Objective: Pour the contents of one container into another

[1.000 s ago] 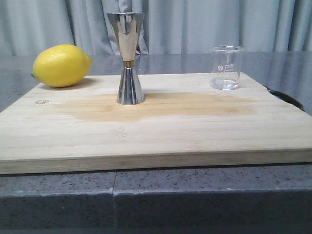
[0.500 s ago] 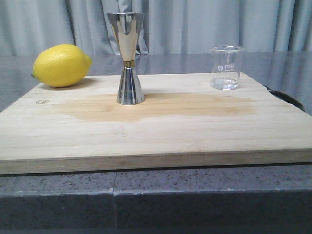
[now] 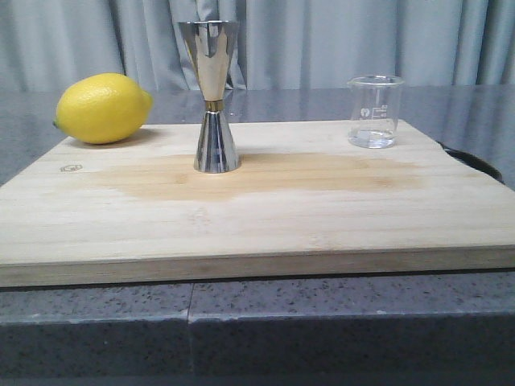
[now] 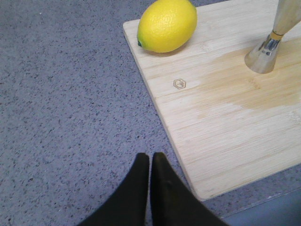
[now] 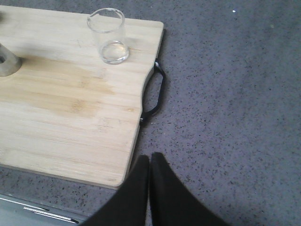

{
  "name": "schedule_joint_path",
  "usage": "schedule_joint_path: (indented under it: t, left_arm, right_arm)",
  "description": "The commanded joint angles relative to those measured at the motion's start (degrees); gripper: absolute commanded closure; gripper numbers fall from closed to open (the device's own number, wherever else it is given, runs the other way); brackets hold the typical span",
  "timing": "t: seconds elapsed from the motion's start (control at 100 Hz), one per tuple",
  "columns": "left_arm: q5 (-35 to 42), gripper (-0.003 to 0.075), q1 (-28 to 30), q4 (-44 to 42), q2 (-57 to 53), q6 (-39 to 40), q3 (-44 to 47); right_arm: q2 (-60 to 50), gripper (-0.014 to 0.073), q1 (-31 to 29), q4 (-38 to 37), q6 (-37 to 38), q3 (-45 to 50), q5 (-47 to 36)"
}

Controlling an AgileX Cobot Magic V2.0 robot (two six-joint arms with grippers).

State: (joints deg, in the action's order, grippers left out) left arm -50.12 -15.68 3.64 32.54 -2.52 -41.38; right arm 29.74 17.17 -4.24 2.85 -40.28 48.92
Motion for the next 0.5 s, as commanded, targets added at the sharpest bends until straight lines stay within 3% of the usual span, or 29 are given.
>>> schedule_joint_path:
  t: [0.0,0.28,0.49]
  left_arm:
    - [7.4,0.0739,2.7,-0.5,-3.6,0.1,3.1]
    - [38.3,0.0739,7.9,-0.6,-20.0,0.1,26.9]
    - [47.8,0.0739,8.1,1.9,-28.8,0.1,38.7]
  right_arm:
    - [0.3,0.0650,-0.4,-0.9,-0.1,-1.3,-4.1]
    - [0.3,0.0650,-0.4,-0.9,-0.1,-1.3,-4.1]
    - [0.3,0.0650,-0.4,-0.9,-0.1,-1.3,-4.1]
